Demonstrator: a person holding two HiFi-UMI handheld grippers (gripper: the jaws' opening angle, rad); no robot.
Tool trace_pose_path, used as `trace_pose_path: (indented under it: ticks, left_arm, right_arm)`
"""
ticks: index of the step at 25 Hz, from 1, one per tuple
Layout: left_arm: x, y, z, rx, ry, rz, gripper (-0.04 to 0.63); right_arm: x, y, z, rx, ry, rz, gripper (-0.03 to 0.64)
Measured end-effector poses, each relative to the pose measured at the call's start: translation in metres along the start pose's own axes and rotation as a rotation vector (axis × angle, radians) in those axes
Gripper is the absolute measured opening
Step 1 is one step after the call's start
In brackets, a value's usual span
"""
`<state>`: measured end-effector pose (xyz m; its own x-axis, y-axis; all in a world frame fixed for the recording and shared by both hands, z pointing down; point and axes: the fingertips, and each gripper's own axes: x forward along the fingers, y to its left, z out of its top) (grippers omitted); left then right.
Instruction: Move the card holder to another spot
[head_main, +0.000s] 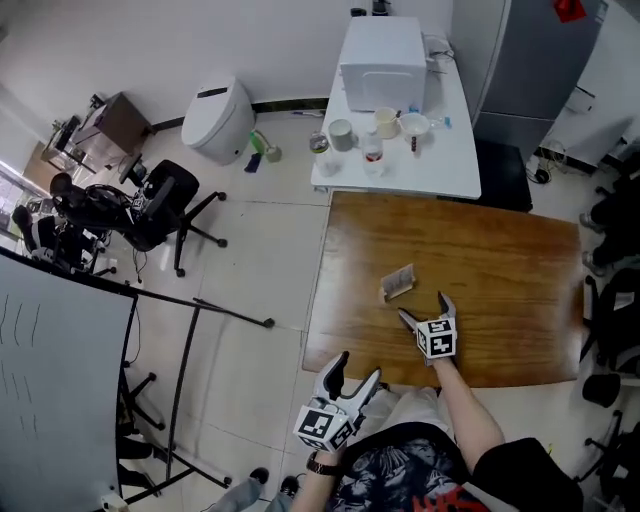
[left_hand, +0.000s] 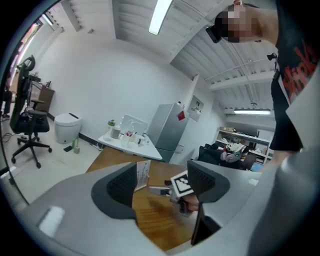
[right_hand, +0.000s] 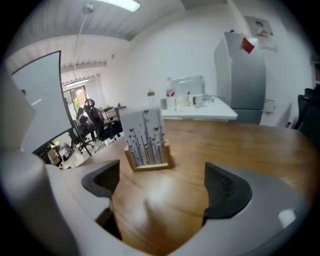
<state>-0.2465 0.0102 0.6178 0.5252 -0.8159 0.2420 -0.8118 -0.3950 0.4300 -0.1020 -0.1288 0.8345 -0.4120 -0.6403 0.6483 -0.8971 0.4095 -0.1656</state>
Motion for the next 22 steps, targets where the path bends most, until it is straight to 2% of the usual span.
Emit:
trace_pose_path:
  ticks: [1, 2, 3, 4, 5, 6, 7, 10, 14, 18, 22]
  left_arm:
    - [0.01, -0.005, 0.007, 0.017, -0.003, -0.032, 0.318]
    - [0.02, -0.01, 0.012, 0.031, 0.0, -0.061, 0.318]
    - [0.03, -0.015, 0.014, 0.04, 0.012, -0.085, 0.317]
    - [0.039, -0.019, 0.012, 0.044, 0.033, -0.103, 0.316]
    - [0.048, -0.025, 0.008, 0.042, 0.061, -0.116, 0.316]
    - [0.056, -0.031, 0.002, 0.038, 0.09, -0.126, 0.314]
    - [0.066, -0.039, -0.003, 0.034, 0.113, -0.137, 0.314]
    - [0.09, -0.068, -0.013, 0.037, 0.146, -0.176, 0.314]
    - [0.115, -0.106, -0.017, 0.057, 0.156, -0.218, 0.314]
    - [0.124, -0.131, -0.017, 0.08, 0.15, -0.246, 0.314]
    - [0.121, -0.137, -0.021, 0.075, 0.148, -0.234, 0.314]
  right_arm:
    - [-0.035, -0.012, 0.005, 0.044, -0.048, -0.019, 0.501]
    - [-0.072, -0.022, 0.009, 0.1, -0.092, -0.025, 0.423]
    - [-0.108, -0.03, 0.01, 0.157, -0.128, -0.016, 0.309]
    - [-0.143, -0.038, 0.008, 0.201, -0.154, -0.007, 0.227]
    - [-0.177, -0.048, 0.005, 0.231, -0.177, -0.018, 0.186]
    - [-0.211, -0.061, 0.003, 0.252, -0.203, -0.054, 0.125]
    - [-0.245, -0.076, 0.003, 0.269, -0.237, -0.107, 0.023]
    - [-0.326, -0.119, 0.013, 0.302, -0.358, -0.251, 0.008]
    - [-0.381, -0.158, 0.035, 0.263, -0.465, -0.376, 0.008]
    - [-0.399, -0.174, 0.057, 0.225, -0.525, -0.4, 0.008]
    - [-0.397, -0.172, 0.07, 0.179, -0.526, -0.38, 0.008]
